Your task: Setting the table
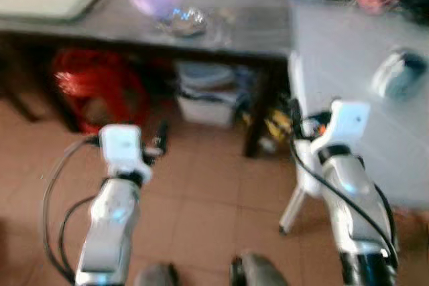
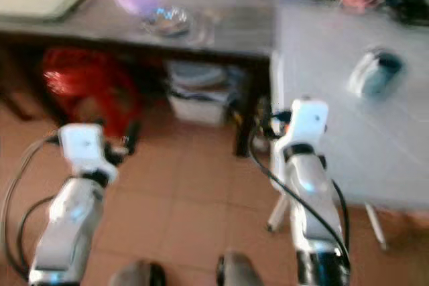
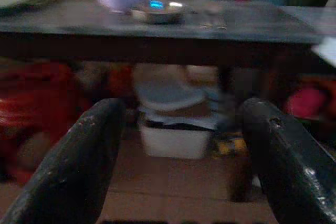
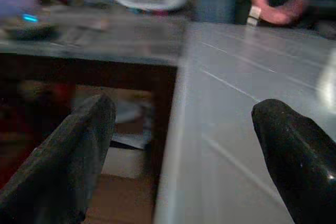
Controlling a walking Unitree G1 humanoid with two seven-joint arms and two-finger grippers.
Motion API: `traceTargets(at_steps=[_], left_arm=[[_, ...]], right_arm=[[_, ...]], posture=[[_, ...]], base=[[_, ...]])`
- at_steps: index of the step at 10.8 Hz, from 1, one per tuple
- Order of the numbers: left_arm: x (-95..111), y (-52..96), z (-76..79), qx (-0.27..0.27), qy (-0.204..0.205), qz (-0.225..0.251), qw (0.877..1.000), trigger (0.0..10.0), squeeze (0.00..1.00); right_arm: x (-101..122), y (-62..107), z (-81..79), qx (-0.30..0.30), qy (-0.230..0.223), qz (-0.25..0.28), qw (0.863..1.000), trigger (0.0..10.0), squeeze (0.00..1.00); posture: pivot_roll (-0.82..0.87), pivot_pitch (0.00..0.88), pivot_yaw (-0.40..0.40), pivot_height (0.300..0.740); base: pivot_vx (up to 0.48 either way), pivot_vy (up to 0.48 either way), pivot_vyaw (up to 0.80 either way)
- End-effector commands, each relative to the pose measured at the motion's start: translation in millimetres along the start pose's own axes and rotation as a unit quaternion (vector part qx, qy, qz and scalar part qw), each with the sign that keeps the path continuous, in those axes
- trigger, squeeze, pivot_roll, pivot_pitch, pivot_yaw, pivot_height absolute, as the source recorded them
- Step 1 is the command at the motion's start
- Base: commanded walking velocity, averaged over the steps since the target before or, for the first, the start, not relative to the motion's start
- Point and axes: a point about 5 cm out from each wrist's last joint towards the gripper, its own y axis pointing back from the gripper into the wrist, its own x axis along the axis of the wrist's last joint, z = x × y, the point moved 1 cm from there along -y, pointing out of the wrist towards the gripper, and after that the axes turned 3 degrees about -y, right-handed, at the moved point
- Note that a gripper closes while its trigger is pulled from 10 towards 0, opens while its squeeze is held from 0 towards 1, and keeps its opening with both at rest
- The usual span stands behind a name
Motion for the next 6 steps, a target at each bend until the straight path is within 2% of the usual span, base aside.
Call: traceTargets(at_steps=[1,4,5,6], left_arm=[[2.3,0.9,-6.3,0.006,-0.005,0.002,1.000,10.0,0.00],[1.9,0.1,-3.5,0.002,-0.001,0.001,1.000,10.0,0.00],[1.8,-0.5,-3.9,0.002,-0.002,0.001,1.000,10.0,0.00],[2.1,-0.8,-3.8,0.000,-0.001,0.001,1.000,10.0,0.00]], right_arm=[[3.2,0.3,-6.0,0.007,-0.003,0.004,1.000,10.0,0.00],[4.2,-1.1,-5.8,0.012,0.004,0.005,1.000,10.0,0.00],[4.8,-2.1,-5.9,0.015,0.000,0.006,1.000,10.0,0.00],[5.3,-2.6,-7.4,0.020,-0.004,0.008,1.000,10.0,0.84]], posture=[[-0.04,0.153,-0.003,0.740],[-0.04,0.148,-0.005,0.740],[-0.04,0.147,-0.005,0.740],[-0.04,0.146,-0.004,0.740]], base=[[0.000,0.000,-0.80],[0.000,0.000,0.00],[0.000,-0.247,0.00],[0.000,-0.300,0.00]])
